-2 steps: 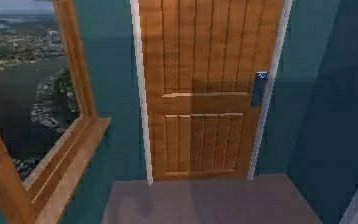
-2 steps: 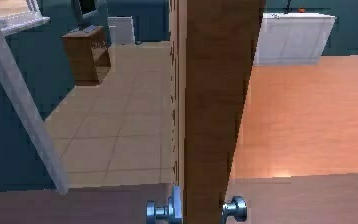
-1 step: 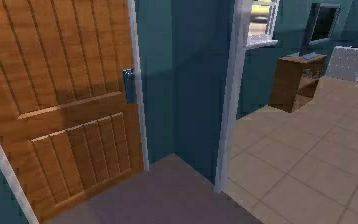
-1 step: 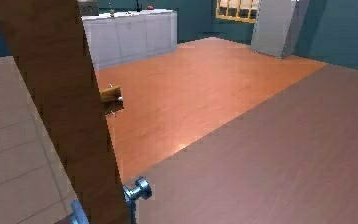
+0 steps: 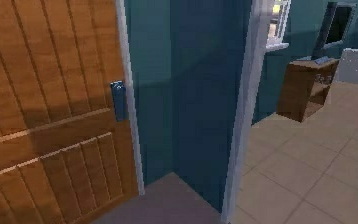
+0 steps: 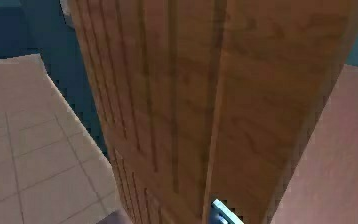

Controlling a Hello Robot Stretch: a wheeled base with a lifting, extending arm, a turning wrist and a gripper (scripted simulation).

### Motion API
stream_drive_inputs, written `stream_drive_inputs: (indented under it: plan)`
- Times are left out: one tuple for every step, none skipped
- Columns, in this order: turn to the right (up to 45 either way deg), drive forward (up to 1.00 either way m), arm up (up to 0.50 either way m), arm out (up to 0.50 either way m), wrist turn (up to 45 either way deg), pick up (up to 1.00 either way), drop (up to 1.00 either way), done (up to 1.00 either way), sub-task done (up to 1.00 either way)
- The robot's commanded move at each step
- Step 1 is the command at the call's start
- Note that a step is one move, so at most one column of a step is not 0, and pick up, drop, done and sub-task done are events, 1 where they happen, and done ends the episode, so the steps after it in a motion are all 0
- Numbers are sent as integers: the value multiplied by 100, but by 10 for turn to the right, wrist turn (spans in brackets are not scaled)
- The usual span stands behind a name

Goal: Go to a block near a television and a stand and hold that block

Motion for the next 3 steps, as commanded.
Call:
stream_drive_inputs:
  plan:
    - [450, 0, 0, 0, 0, 0, 0, 0, 0]
    - [0, 100, 0, 0, 0, 0, 0, 0, 0]
    - [0, 100, 0, 0, 0, 0, 0, 0, 0]
